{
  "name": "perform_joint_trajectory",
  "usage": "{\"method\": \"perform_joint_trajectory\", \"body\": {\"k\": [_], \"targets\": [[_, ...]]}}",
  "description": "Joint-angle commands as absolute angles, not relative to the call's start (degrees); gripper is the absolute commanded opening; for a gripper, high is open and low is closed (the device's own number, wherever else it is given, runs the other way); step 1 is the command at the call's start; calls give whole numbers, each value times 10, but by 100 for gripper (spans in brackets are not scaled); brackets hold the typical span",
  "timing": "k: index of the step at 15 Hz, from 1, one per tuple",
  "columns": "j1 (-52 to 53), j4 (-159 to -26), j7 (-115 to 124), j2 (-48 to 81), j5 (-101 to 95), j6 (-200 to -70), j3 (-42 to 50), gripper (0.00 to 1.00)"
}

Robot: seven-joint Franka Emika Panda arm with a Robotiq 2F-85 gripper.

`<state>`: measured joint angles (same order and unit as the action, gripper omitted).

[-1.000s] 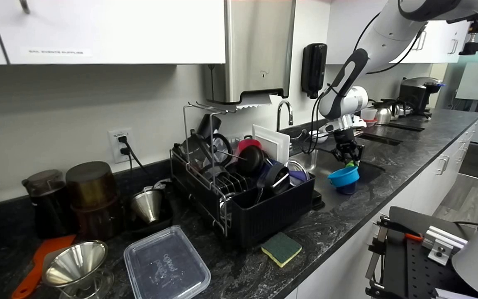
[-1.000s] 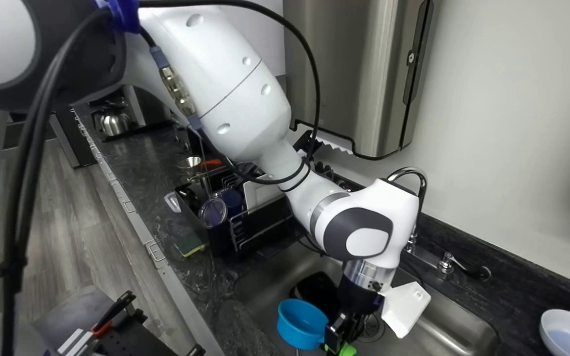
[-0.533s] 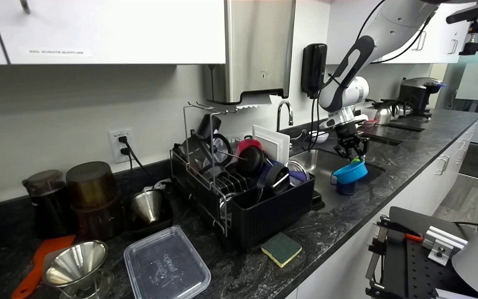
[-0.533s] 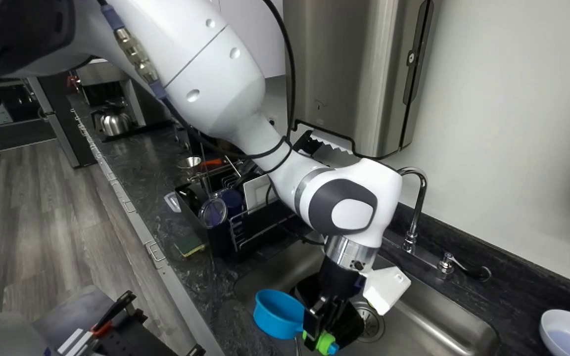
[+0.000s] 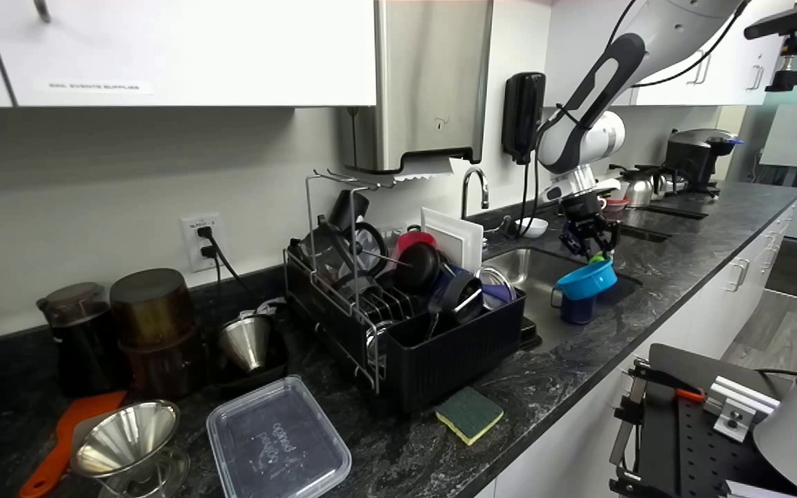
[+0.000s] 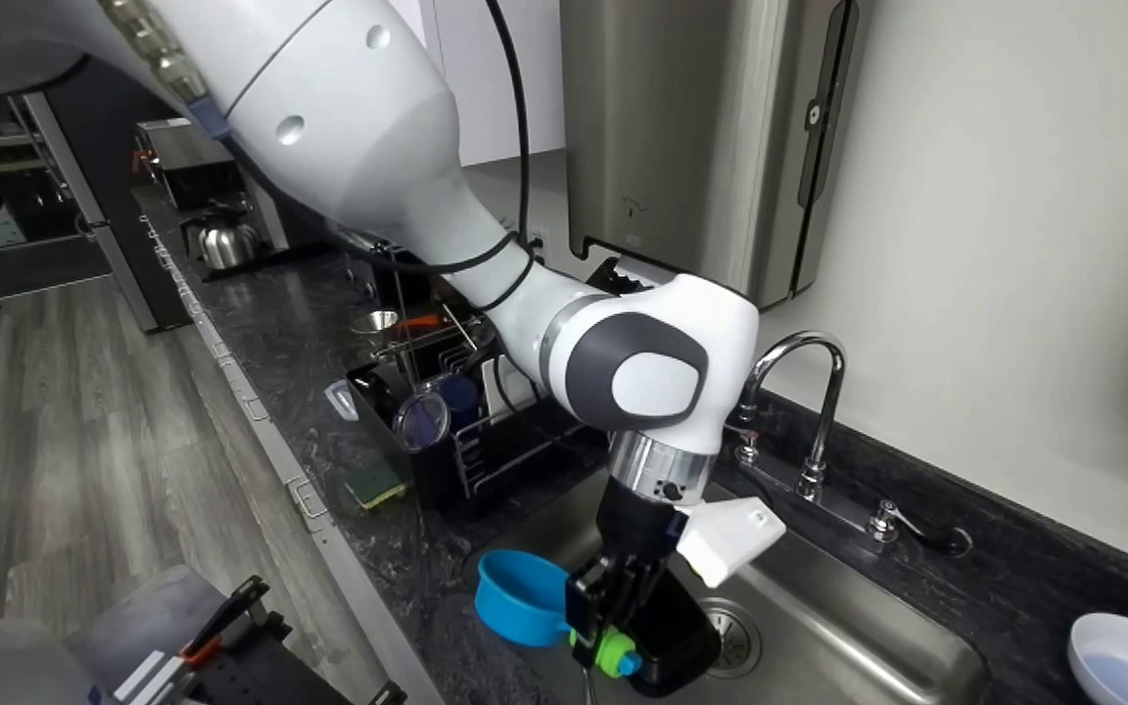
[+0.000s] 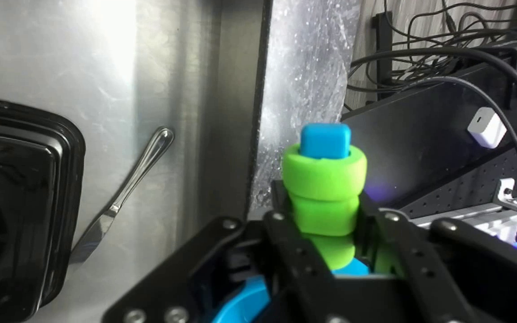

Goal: Put the blue pan on the the dish dryer

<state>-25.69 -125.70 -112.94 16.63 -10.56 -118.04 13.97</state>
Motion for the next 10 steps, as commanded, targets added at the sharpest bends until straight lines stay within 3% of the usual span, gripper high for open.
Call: {"method": "perform_joint_trajectory", "body": {"k": [1,10], "targets": [[-245,-1298,-1110,119,-115,-1206,155,8],[-245,-1354,-1114,28,-95,-1253,179,8]]}}
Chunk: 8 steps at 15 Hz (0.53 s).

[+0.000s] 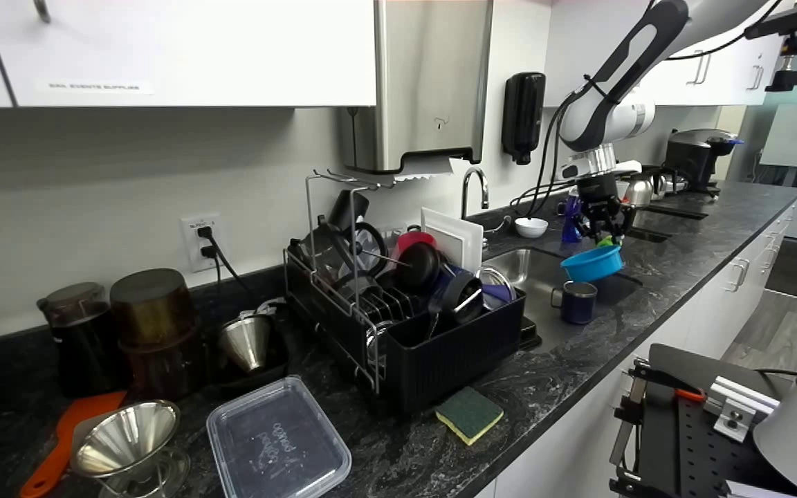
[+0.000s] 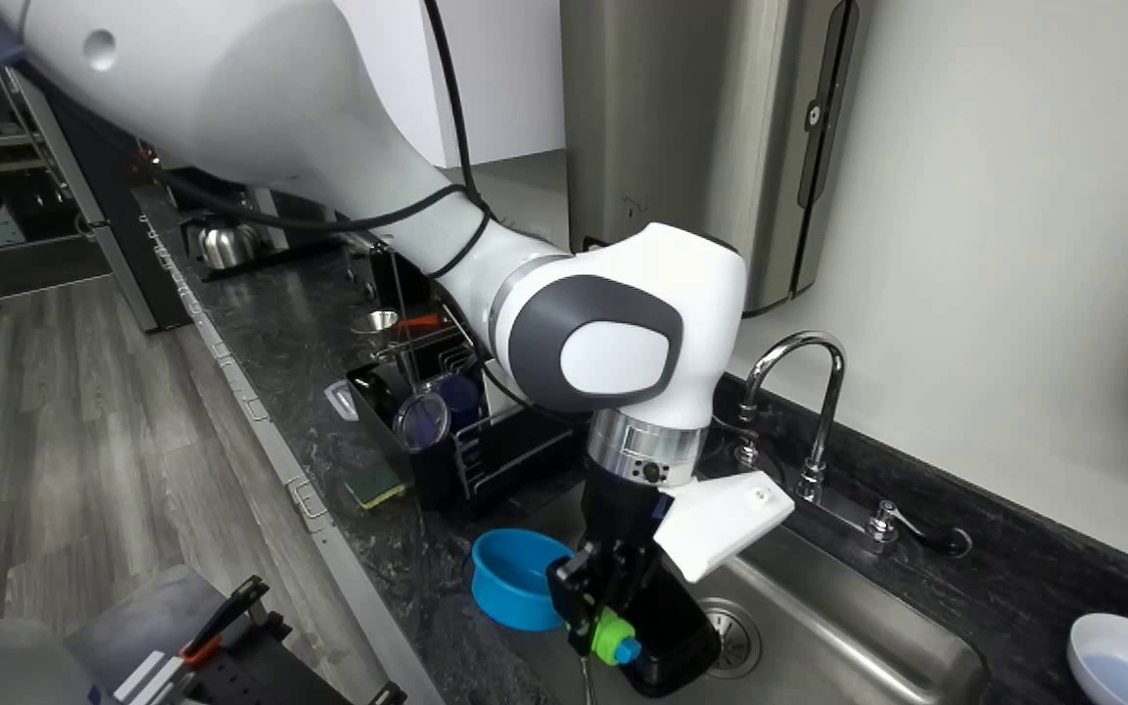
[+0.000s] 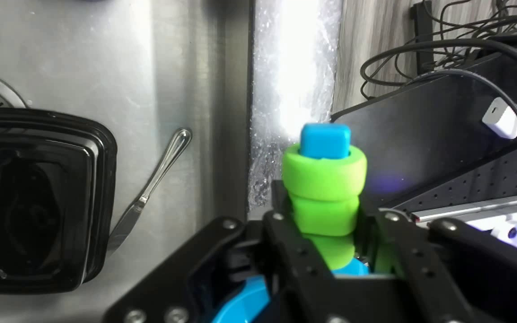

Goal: Put the blue pan on the the dish dryer

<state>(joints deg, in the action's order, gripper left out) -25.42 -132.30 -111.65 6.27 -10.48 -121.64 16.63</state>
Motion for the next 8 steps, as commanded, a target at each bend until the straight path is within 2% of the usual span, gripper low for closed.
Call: {"method": "perform_joint_trajectory", "body": {"k": [1,6,7,8], "targets": [[-245,-1358,-1118,20,-85,-1259,181,8],[-239,-1350,-1117,9,-52,-1255,187,8],[-238,-1351,-1117,5,-50,-1255,188,33],[-237,-1351,-1117,5,-50,-1255,189,33]]}}
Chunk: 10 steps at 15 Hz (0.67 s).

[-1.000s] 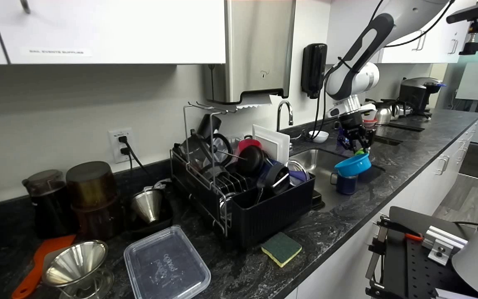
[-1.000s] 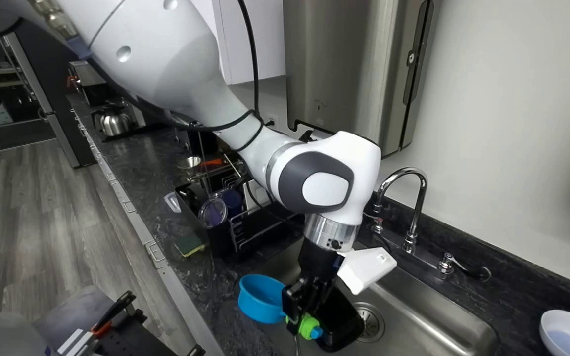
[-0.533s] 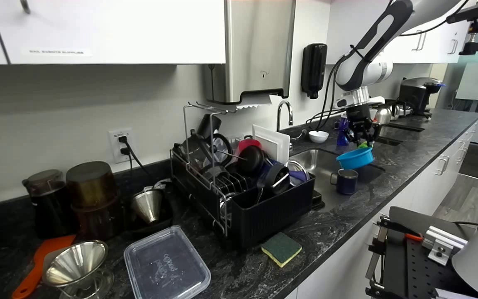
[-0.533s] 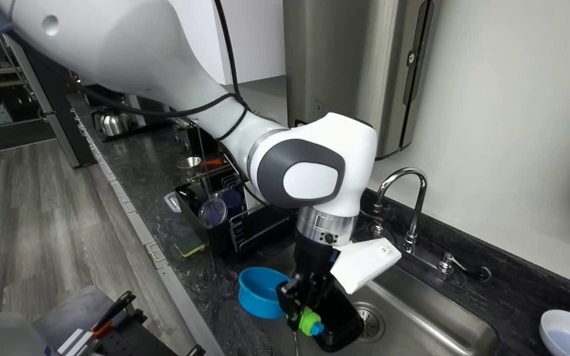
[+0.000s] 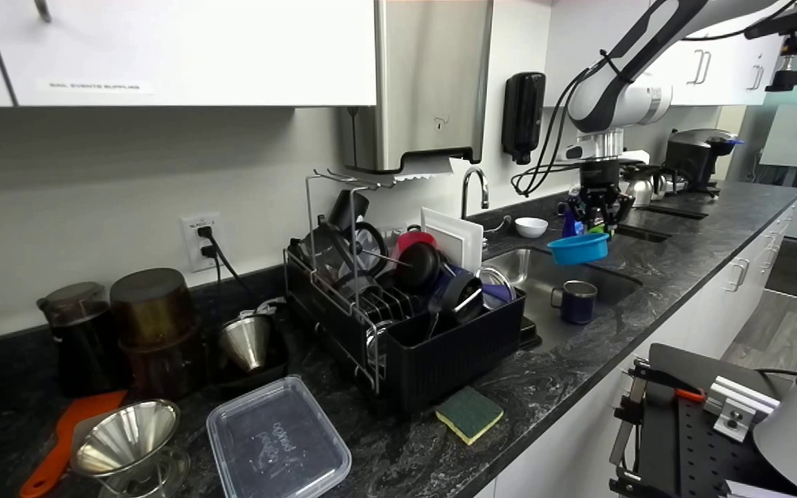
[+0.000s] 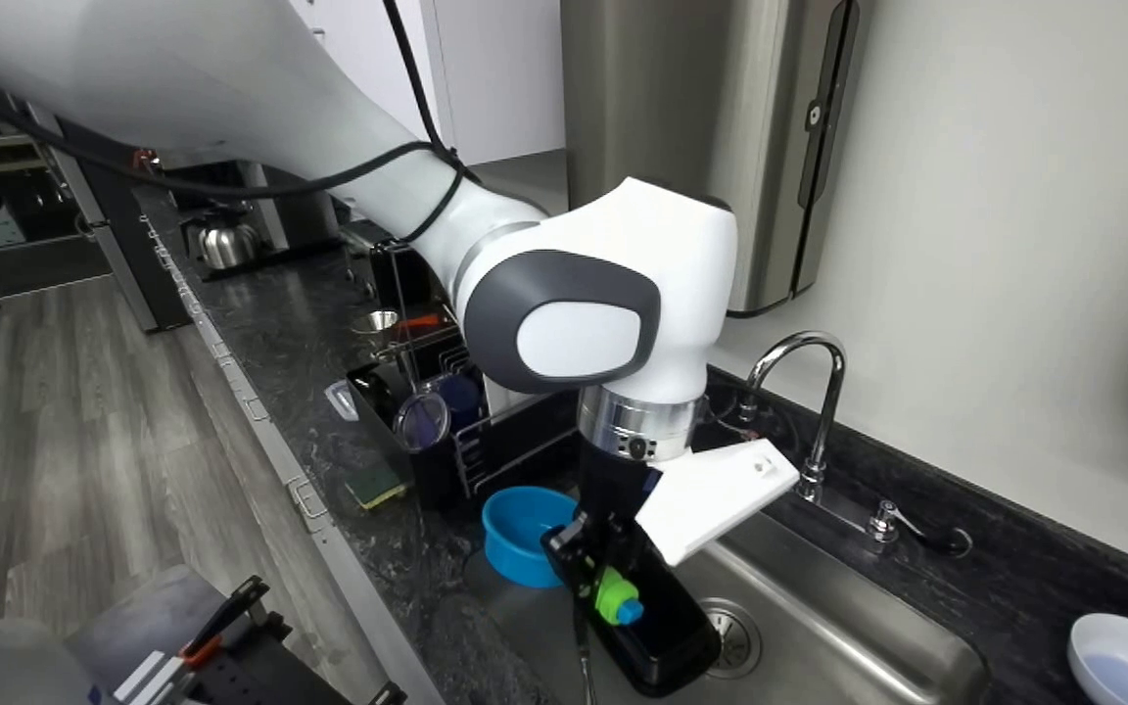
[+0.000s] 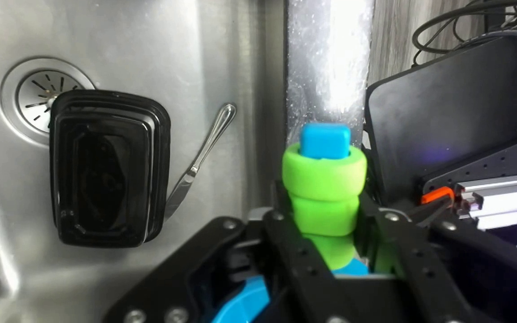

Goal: Put the blue pan on the the dish dryer

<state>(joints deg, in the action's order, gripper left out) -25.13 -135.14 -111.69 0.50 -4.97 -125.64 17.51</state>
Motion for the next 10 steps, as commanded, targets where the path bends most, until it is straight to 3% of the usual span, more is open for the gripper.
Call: {"method": "perform_joint_trajectory", "body": {"k": [1,6,7,10], "targets": [[-237,-1351,-1117,6,-50,-1255,189,33],[-237,-1351,-1117,7,-50,-1255,190,33],[-237,-1351,-1117,7,-50,-1255,190,8],[-237,-1390,-1156,-26,-61,-1288,191,8]]}}
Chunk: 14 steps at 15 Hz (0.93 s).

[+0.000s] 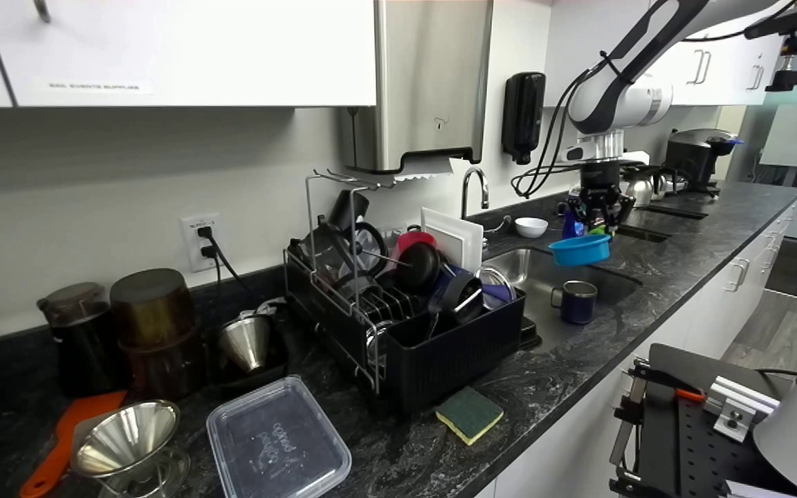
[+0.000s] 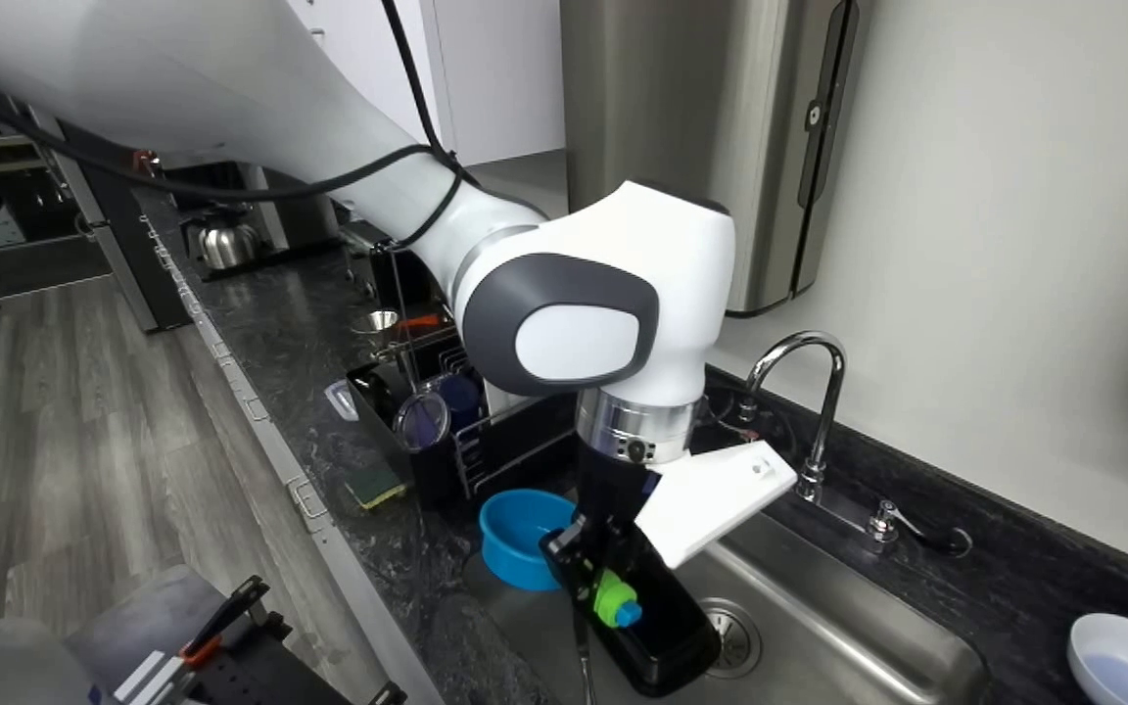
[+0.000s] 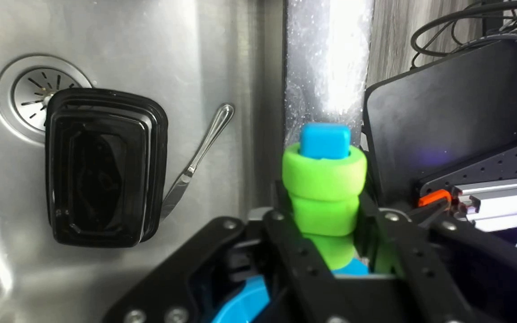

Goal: Put the blue pan on the the dish dryer

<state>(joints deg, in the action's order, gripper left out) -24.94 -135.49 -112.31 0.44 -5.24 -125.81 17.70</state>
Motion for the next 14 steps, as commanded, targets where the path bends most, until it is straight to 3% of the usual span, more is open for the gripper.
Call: {"method": "perform_joint_trajectory", "body": {"k": [1,10,14], "targets": [[-237,-1407,-1172,-39,-67,-1303,192,8],[-211,-1591,-1279,-222,-63,-1389,209,8],[-160,-1588,-1263,-264,-47,-1404,199,8]]}}
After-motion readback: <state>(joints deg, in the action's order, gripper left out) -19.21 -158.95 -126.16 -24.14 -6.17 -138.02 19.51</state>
